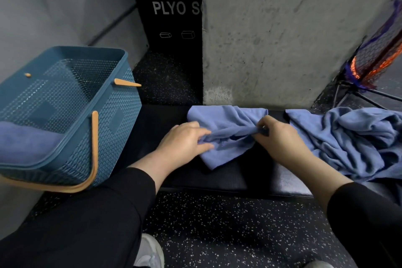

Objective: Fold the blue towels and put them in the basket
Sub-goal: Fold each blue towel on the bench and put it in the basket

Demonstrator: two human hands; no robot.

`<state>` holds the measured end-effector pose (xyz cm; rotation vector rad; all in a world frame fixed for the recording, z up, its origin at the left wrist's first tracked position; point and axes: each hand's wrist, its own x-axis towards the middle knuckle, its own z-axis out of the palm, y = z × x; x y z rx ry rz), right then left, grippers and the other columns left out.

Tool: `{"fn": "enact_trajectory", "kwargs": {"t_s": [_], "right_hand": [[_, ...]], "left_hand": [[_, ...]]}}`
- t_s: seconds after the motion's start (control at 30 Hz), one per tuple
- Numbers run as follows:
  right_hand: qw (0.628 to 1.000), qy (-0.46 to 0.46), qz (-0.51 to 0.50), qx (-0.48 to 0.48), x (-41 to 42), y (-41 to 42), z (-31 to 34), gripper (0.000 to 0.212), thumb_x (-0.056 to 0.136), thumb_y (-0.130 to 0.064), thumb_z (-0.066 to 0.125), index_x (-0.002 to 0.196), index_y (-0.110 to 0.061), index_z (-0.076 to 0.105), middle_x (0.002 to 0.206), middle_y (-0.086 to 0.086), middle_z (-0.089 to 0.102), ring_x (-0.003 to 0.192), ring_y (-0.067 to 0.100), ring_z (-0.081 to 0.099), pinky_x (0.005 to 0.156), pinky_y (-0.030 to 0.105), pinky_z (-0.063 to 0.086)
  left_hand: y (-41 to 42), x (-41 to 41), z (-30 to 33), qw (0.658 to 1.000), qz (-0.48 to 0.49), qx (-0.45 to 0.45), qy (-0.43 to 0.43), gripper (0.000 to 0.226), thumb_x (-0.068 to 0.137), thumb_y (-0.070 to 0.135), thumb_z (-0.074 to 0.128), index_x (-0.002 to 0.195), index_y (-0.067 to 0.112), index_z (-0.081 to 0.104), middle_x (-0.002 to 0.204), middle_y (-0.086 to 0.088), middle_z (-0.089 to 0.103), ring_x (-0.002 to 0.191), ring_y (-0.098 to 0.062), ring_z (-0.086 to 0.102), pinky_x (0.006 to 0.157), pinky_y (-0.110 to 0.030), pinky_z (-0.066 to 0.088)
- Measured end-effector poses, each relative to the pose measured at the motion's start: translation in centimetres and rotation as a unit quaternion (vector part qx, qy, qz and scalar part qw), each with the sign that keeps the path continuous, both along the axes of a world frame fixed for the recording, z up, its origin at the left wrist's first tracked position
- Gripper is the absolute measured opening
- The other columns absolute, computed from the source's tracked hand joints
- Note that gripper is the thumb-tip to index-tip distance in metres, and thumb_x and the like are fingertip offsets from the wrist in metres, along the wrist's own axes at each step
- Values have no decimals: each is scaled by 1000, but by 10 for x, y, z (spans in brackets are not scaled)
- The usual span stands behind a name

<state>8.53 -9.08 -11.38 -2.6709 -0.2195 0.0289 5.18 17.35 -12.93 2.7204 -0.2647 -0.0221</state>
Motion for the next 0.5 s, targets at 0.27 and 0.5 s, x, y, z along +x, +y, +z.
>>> {"fn": "enact_trajectory", "kwargs": {"t_s": [0.27,0.5], "right_hand": [[993,-98,5,-67,1,-4,2,30,80,-18,66,110,-22,62,109,5,58,102,32,55,76,40,40],[966,-126,185,-130,-16,34,-13,13,83,-33,60,89,-30,71,92,-6,60,89,24,58,70,35,37]], "left_hand": [[-3,-18,-4,990,-97,107,-2,45,88,63,59,128,41,62,117,16,44,115,-10,39,94,-31,27],[-4,-19,-3,992,-97,81,-28,27,98,50,53,110,34,72,107,16,46,107,-9,43,86,-29,26]]}}
